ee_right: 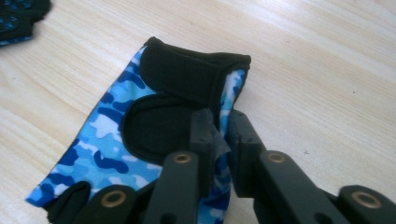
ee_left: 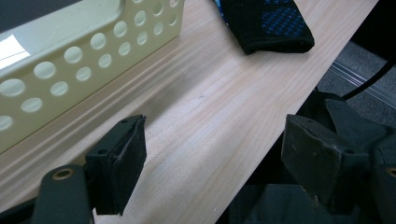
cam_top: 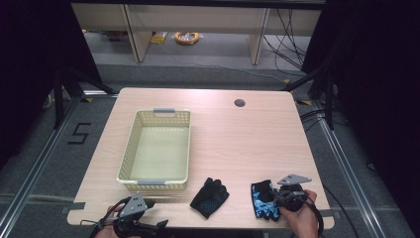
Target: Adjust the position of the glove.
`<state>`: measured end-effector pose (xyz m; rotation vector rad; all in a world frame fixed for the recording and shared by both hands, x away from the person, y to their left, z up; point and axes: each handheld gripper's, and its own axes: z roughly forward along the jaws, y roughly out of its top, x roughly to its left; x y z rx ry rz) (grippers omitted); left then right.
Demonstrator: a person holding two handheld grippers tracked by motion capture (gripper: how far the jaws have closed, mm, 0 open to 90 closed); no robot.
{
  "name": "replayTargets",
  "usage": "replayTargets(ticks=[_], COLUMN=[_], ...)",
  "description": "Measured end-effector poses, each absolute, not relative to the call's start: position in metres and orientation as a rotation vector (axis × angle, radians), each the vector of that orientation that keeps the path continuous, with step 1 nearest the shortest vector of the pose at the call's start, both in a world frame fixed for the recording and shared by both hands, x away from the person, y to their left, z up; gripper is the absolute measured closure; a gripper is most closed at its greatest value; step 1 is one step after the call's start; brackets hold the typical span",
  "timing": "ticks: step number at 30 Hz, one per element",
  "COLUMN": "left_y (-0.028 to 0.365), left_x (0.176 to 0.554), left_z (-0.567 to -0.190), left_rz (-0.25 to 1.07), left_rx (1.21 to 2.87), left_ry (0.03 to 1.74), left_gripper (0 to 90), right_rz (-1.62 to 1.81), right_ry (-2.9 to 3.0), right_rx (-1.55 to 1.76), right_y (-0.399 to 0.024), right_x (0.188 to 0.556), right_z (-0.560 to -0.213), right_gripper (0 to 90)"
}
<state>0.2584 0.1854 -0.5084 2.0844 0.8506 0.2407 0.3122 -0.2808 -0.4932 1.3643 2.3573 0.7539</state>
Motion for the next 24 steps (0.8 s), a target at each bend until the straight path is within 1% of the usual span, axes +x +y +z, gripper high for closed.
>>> replayTargets(ticks=[1,2,6,8,9,10,11,12,13,15,16,17,19,20,21,24], left_y=[0.185,0.186,0.185,0.187,0.186,0.186,0.184,0.185,0.182,0.181,0.179,0.176,0.171,0.167,0.163,0.156], left_x=[0.258,0.258,0.258,0.258,0.258,0.258,0.258,0.259,0.257,0.258,0.257,0.256,0.256,0.255,0.256,0.257], left_z=[-0.509,-0.508,-0.508,-0.507,-0.507,-0.507,-0.507,-0.505,-0.505,-0.503,-0.502,-0.500,-0.496,-0.494,-0.489,-0.483], left_rz=[0.229,0.233,0.226,0.222,0.226,0.226,0.223,0.217,0.206,0.223,0.218,0.202,0.228,0.212,0.223,0.210], left_rx=[2.082,2.114,2.094,2.121,2.095,2.095,2.066,2.096,2.054,2.070,2.057,2.050,2.053,2.044,2.055,2.035], left_ry=[0.853,0.856,0.839,0.855,0.843,0.843,0.852,0.852,0.865,0.836,0.833,0.845,0.803,0.802,0.754,0.753], left_gripper=[21.7,21.7,21.7,21.7,21.8,21.9,21.9,22.1,22.4,22.6,23.2,23.2,23.5,23.8,24.2,25.9], right_rz=[0.771,0.780,0.800,0.844,0.899,0.899,0.918,0.926,0.947,0.957,1.001,1.013,1.027,1.041,1.064,1.102], right_ry=[2.369,2.363,2.385,2.399,2.404,2.404,2.412,2.412,2.419,2.429,2.432,2.439,2.443,2.451,2.467,2.485], right_rx=[1.336,1.314,1.293,1.248,1.192,1.192,1.156,1.079,1.019,0.982,0.906,0.879,0.864,0.828,0.804,0.772], right_y=[-0.283,-0.284,-0.284,-0.284,-0.280,-0.280,-0.274,-0.272,-0.267,-0.264,-0.254,-0.249,-0.246,-0.240,-0.231,-0.223], right_x=[0.312,0.312,0.313,0.314,0.312,0.312,0.306,0.306,0.303,0.302,0.298,0.297,0.297,0.297,0.297,0.300], right_z=[-0.493,-0.494,-0.489,-0.485,-0.473,-0.473,-0.459,-0.455,-0.446,-0.441,-0.428,-0.423,-0.421,-0.417,-0.413,-0.412], right_gripper=[86.2,86.6,87.0,87.0,87.0,87.0,87.1,87.1,87.1,87.1,87.1,87.1,87.1,87.1,87.1,87.1])
